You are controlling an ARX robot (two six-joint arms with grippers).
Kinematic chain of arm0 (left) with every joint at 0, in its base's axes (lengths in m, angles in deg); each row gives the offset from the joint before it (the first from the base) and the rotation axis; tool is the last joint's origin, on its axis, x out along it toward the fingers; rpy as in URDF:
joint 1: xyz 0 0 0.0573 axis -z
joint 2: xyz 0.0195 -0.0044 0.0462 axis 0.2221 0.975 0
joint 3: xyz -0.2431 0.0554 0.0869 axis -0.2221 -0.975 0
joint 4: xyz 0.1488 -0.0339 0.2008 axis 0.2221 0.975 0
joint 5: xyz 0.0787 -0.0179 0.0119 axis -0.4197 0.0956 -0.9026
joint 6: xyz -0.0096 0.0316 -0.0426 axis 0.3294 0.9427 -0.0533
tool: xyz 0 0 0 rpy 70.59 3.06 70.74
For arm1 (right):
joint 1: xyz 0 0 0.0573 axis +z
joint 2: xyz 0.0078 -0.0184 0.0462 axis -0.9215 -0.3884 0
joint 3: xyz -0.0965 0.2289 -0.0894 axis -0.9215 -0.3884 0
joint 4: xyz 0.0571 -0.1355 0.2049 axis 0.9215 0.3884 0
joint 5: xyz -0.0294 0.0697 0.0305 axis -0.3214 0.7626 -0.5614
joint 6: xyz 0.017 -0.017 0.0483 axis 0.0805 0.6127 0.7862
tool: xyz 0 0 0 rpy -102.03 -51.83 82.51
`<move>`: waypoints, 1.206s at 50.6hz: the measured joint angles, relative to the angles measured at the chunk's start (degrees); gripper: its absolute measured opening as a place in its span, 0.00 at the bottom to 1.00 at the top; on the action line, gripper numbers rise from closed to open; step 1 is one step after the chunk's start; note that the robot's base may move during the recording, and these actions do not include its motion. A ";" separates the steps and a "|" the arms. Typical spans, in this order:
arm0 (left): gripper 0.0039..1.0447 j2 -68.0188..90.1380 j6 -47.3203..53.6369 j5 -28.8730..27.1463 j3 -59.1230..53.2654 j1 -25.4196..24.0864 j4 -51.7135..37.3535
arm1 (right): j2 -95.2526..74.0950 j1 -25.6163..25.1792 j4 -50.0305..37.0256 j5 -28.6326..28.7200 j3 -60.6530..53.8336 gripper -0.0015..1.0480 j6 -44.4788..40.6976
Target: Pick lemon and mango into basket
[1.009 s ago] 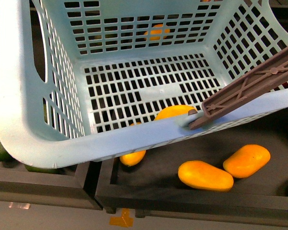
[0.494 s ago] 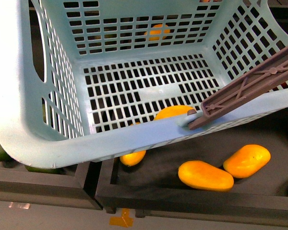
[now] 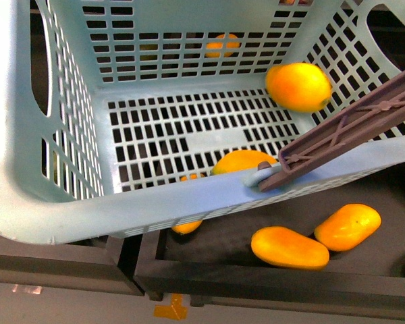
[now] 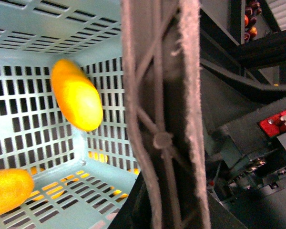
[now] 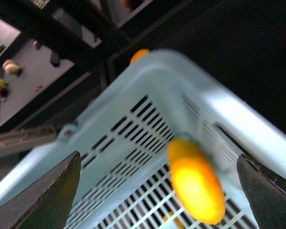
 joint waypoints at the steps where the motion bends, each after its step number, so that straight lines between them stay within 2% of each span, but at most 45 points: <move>1: 0.04 0.02 0.00 -0.13 0.00 0.00 0.00 | 0.33 -0.31 0.02 -0.50 -0.28 0.92 0.00; 8: 0.04 0.02 0.20 -0.77 0.00 -0.02 0.00 | 5.62 -4.63 1.36 -7.32 -5.05 0.92 -0.85; 10: 0.04 0.02 0.37 -1.03 0.02 -0.04 0.00 | 7.63 -6.34 -2.36 -5.62 -7.89 0.89 -3.61; 12: 0.04 0.02 0.57 -1.05 0.02 -0.04 0.00 | 10.19 -8.72 -10.88 -0.74 -12.55 0.82 -9.64; 14: 0.04 0.02 0.61 -0.79 0.02 -0.09 0.00 | 13.92 -10.49 -23.21 4.59 -19.52 0.74 -19.41; 17: 0.04 0.02 0.52 -0.39 0.02 -0.04 0.00 | 17.64 -10.99 -33.51 7.80 -26.25 0.63 -30.34; 19: 0.04 0.02 0.48 -0.22 0.02 0.13 0.00 | 19.63 -11.21 -37.00 8.48 -29.77 0.54 -34.97; 26: 0.04 0.02 0.24 -0.11 0.02 0.20 0.00 | 23.93 -12.41 -39.39 9.86 -38.18 0.28 -41.53; 29: 0.04 0.02 0.26 -0.31 0.02 0.07 0.00 | 25.18 -13.79 -39.56 12.33 -39.78 0.21 -42.23; 36: 0.04 0.02 0.59 -0.81 0.02 0.00 0.00 | 29.18 -15.67 -39.82 12.46 -43.74 0.02 -43.01; 61: 0.04 0.02 0.44 -0.37 0.02 0.00 0.00 | 44.41 -15.67 -34.38 12.81 -53.55 0.02 -43.54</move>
